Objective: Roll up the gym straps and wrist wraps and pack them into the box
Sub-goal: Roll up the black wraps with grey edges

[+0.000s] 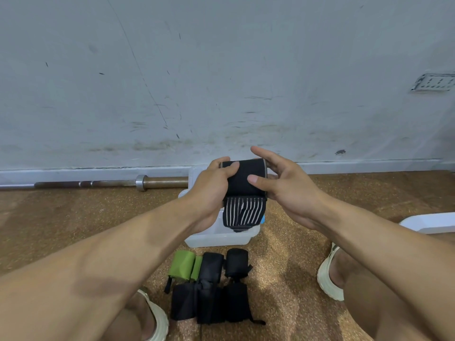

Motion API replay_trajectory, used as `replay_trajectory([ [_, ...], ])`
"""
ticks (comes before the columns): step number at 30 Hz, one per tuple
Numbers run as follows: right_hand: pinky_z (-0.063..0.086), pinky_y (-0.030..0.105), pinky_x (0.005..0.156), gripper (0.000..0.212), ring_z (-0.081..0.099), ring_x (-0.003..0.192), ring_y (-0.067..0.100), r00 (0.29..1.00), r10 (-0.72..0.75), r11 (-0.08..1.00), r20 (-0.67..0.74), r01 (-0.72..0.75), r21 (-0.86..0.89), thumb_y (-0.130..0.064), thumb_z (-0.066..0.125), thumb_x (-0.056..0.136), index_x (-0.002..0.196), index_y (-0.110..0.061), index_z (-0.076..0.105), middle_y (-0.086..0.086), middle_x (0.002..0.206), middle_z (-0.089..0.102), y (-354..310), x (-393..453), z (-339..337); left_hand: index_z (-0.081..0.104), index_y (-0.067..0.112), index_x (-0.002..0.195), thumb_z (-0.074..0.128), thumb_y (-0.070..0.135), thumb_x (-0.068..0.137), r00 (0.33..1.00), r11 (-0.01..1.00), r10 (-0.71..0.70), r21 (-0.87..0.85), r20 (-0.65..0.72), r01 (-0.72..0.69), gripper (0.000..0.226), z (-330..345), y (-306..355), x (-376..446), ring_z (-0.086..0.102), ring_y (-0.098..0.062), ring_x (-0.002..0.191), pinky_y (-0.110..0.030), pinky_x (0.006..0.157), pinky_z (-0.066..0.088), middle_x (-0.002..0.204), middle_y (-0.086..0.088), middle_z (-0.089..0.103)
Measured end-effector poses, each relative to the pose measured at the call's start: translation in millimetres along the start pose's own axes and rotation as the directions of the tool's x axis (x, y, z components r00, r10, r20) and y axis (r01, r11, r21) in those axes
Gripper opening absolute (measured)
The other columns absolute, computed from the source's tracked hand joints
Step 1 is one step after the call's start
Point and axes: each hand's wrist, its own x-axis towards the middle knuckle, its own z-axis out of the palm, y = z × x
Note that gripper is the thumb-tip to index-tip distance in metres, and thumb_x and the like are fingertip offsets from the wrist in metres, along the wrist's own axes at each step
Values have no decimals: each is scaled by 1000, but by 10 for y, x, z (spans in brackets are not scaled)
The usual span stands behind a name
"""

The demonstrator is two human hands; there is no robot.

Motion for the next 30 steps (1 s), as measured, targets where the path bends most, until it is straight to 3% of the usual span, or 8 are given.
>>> replay_trajectory([
  [3, 59, 26, 86, 64, 72, 108, 11, 1000, -26, 1000, 17, 26, 2, 7, 67, 93, 145, -28, 56, -6, 136, 63, 11, -10, 1, 59, 16, 133, 53, 31, 105, 1000, 1000, -28, 12, 4, 28, 32, -31, 14, -12, 71, -26, 107, -53, 99, 56, 120, -10, 72],
  [9, 59, 27, 82, 47, 73, 106, 16, 997, -69, 997, 38, 71, -37, 7, 71, 90, 121, -28, 71, 6, 118, 74, 31, 14, -37, 71, 13, 113, 56, 36, 103, 991, 993, -112, -15, 78, 114, 29, -110, 37, -48, 72, -30, 100, -48, 93, 60, 83, -2, 79],
  [12, 59, 28, 84, 43, 75, 102, 20, 997, -61, 997, 49, 63, -38, 5, 74, 88, 118, -25, 72, 8, 112, 76, 36, 11, -35, 70, 8, 113, 54, 26, 104, 994, 995, -85, -42, 71, 88, 25, -130, 52, -43, 71, -29, 97, -41, 85, 60, 87, -6, 76],
  [15, 59, 33, 87, 35, 74, 104, 22, 999, 6, 997, 50, -10, 74, -16, 76, 87, 122, -19, 70, 6, 115, 74, 21, 30, -29, 66, 6, 119, 56, 15, 101, 998, 999, -27, -45, 54, 30, 22, -127, 69, -33, 68, -28, 98, -43, 85, 59, 97, -8, 72],
  [19, 59, 38, 88, 51, 72, 104, 23, 981, 139, 977, 138, -158, 141, -36, 71, 87, 128, -8, 65, 8, 114, 74, 20, 39, -28, 65, 11, 120, 57, 3, 96, 999, 999, 11, -43, 42, -9, 26, -136, 87, -22, 63, -24, 96, -42, 85, 56, 104, -10, 67],
  [24, 60, 32, 83, 30, 74, 94, 20, 991, 106, 977, 81, -118, 175, -10, 70, 93, 123, -9, 66, 10, 109, 74, 12, 41, -38, 63, 11, 125, 58, 1, 93, 998, 999, -2, -51, 66, 6, 34, -146, 76, -17, 63, -24, 101, -39, 78, 59, 113, -12, 63],
  [27, 58, 29, 85, 36, 74, 100, 19, 997, 41, 991, 68, -49, 125, 1, 71, 90, 121, -15, 67, 6, 122, 70, 10, 46, -47, 69, 8, 117, 64, 19, 98, 993, 997, -48, -48, 103, 54, 23, -174, 69, -18, 70, -25, 99, -44, 86, 62, 97, -8, 74],
  [30, 56, 26, 85, 47, 73, 103, 16, 998, -11, 998, 69, 6, 70, 8, 72, 87, 124, -21, 66, 2, 135, 64, 7, 44, -60, 74, 10, 108, 62, 21, 100, 985, 996, -79, -39, 152, 86, 18, -209, 64, -20, 75, -26, 97, -37, 82, 63, 88, -2, 79],
])
